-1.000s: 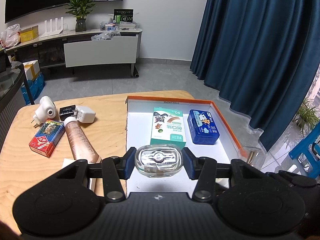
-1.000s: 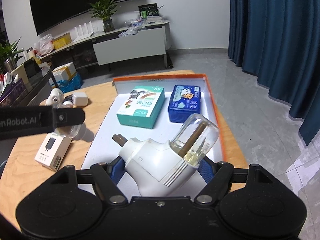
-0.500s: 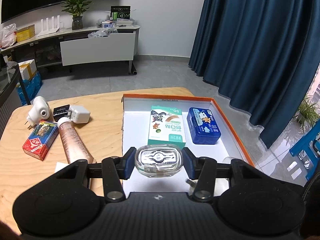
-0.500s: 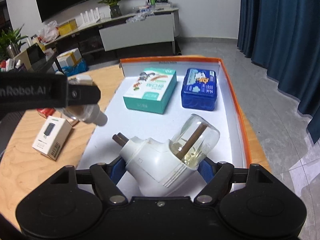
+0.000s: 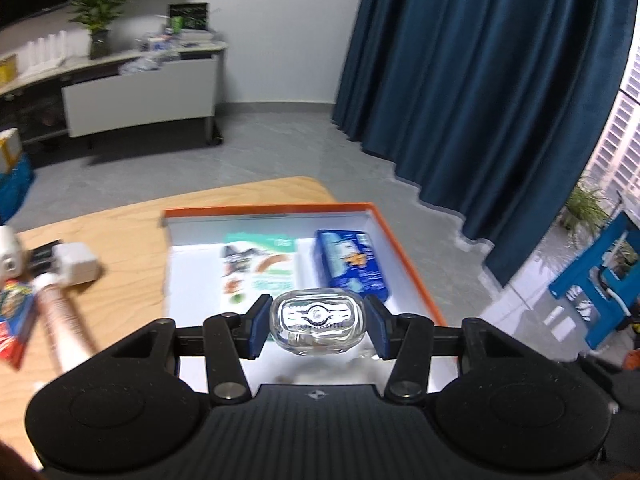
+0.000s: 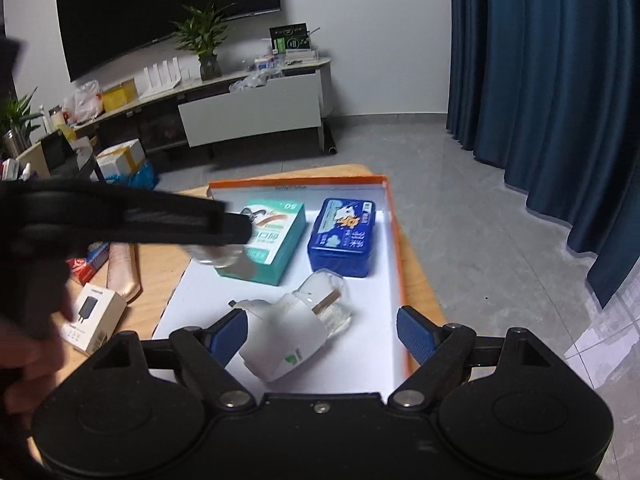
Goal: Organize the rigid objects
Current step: 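Lower the glass bottle and white diffuser into the white box and open both grippers, then withdraw both grippers from the white box toward the cluttered table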
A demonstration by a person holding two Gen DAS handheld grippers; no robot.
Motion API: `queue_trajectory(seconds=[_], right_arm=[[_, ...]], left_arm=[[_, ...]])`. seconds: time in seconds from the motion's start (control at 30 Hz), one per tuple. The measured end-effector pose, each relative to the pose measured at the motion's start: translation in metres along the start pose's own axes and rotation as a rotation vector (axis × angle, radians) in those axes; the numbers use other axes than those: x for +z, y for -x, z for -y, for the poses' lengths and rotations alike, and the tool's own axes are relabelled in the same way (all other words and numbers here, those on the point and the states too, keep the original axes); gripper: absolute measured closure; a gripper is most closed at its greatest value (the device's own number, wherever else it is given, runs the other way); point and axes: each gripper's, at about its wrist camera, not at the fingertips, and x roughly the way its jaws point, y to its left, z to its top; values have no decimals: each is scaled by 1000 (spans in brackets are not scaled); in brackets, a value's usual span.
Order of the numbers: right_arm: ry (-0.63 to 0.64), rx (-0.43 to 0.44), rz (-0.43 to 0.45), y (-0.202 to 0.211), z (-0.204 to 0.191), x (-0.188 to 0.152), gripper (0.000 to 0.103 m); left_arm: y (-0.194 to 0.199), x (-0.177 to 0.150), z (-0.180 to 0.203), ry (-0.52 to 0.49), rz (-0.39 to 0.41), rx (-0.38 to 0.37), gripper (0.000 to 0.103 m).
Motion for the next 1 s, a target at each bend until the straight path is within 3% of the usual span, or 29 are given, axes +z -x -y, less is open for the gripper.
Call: queue_trajectory(seconds=[0.1, 0.3, 0.53, 1.0], right_arm=[[-4, -4, -2, 1, 4, 0, 7], [1, 5, 19, 7, 1, 4, 7], [58, 62, 39, 14, -30, 8, 7], [161, 184, 21, 10, -106, 7, 7]], left_arm=[[-12, 4, 5, -13, -29, -20, 49], [10, 7, -5, 29, 13, -14, 32], [61, -1, -38, 74, 61, 121, 20], [139, -46, -134, 244, 52, 389, 18]])
